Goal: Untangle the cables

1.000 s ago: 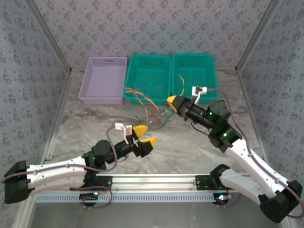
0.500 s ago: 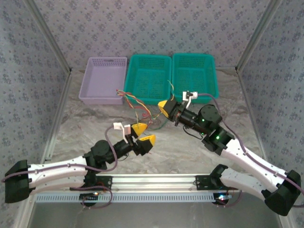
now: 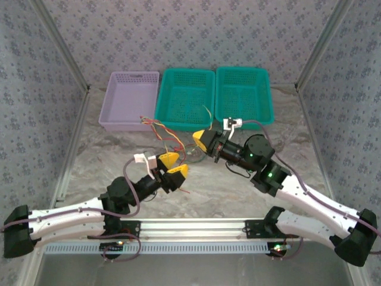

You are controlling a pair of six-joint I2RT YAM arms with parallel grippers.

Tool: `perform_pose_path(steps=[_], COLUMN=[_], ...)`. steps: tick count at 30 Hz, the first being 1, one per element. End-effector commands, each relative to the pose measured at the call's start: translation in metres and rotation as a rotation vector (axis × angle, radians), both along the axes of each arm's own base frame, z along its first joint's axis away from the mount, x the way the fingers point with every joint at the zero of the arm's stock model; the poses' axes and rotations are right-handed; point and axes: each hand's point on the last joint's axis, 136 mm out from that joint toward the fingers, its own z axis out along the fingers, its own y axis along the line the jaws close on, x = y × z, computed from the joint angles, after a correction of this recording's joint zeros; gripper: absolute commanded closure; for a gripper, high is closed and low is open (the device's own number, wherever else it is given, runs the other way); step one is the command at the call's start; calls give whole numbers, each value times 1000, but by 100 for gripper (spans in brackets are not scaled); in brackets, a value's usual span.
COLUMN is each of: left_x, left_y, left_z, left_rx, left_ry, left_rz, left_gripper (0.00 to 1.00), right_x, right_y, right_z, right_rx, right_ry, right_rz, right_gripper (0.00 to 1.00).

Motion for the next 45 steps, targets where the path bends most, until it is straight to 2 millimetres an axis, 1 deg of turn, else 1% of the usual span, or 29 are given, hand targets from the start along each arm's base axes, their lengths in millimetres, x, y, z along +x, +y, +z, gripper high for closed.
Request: perform_pose_path(steps=[1,4,6,8,10,13,14,17,20,23,30,33,36,40,45], left_x=[0,0,0,0,1,2,2,4,3,2,1,1,1,0,-1], left_y=[0,0,0,-1,0,2,4,10,15,17,13,12,12,13,14], left_z=[5,5,5,5,3,2,2,1,3,4,1,1,0,0,1], left_rx=[5,9,13,19,26,26,24,20,13,16,26,37,44,48,50], left_ry=[-16,-19,-21,-22,-20,-19,-22,-19,-24,-30,-30,-36,-34,-38,-40], left_rz=[7,7,7,8,17,29,34,55,64,64,51,46,44,47,44], left_gripper=[22,27,33,37,44,49,51,51,53,63,74,83,86,99,100], right_x=[-3,-9,-11,-13,-16,-21,-21,-22,-22,-21,-22,-23,-23,-24,-24], right_y=[0,5,8,12,15,19,20,19,17,16,20,20,19,18,15], right_z=[29,36,36,34,35,37,36,32,30,27,28,28,29,28,26], right_rx=[69,67,65,63,72,78,76,64,66,64,69,69,69,70,67], right_ry=[-37,-53,-51,-47,-47,-50,-49,-46,-45,-40,-39,-42,-43,-42,-42], right_rz=[-6,18,26,36,50,64,63,58,51,48,60,61,60,58,46], right_gripper=[100,100,100,100,100,100,100,100,100,100,100,100,100,100,100])
